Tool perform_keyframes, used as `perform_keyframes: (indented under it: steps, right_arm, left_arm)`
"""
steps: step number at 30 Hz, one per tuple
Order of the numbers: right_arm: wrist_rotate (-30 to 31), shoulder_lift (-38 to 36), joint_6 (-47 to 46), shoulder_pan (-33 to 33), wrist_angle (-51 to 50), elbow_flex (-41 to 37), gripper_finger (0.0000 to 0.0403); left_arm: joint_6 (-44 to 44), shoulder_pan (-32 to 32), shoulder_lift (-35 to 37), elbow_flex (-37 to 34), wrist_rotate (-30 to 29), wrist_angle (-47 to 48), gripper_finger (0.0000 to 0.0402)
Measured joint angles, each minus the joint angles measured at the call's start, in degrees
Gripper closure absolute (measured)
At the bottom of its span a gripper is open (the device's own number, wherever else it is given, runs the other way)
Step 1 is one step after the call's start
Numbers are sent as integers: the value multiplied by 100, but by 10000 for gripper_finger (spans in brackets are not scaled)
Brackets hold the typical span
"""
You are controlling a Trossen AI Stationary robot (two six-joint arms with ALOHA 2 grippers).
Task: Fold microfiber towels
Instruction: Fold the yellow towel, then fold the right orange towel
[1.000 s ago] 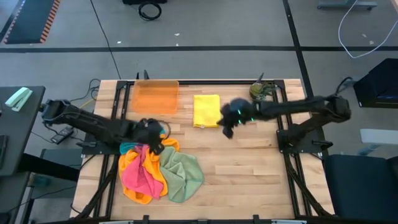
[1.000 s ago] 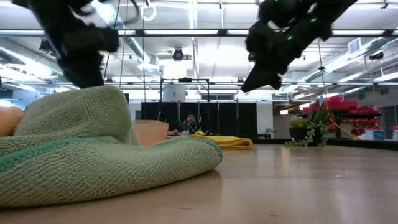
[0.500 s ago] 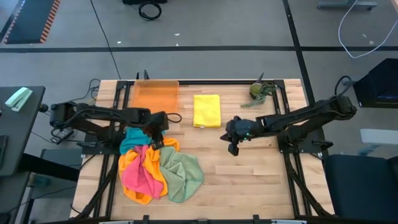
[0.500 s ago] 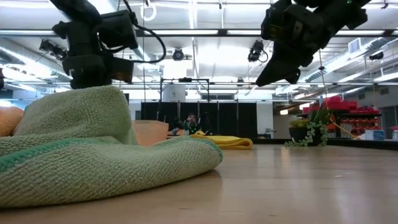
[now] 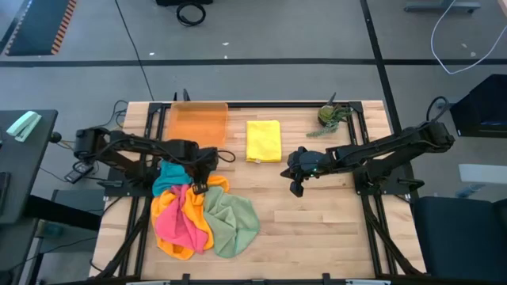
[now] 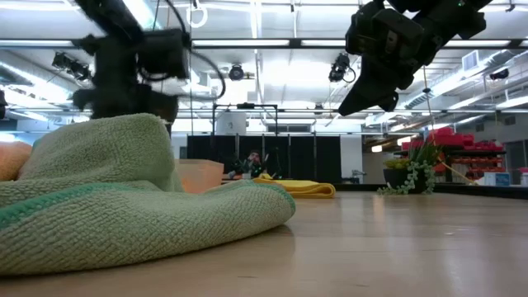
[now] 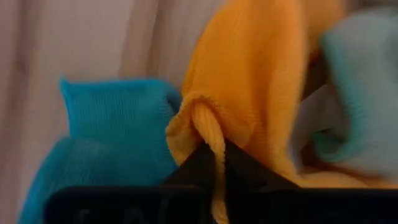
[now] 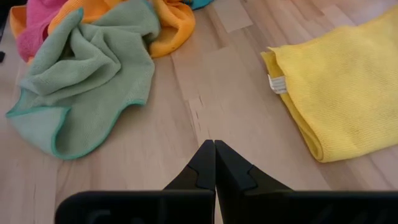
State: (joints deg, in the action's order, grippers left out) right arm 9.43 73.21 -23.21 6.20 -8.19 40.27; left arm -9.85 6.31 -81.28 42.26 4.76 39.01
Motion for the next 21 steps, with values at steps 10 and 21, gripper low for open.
perform_keyframes:
  steps: [10, 21]
  right_arm:
    - [-3, -636, -61, 141, -276, 0, 397]
    - [18, -2640, 138, 866, -1224, 4, 397]
  left_arm:
    - [582, -233, 901, 2844, -1383, 1931, 390]
    - [1347, -691, 1657, 4647, -1978, -542, 392]
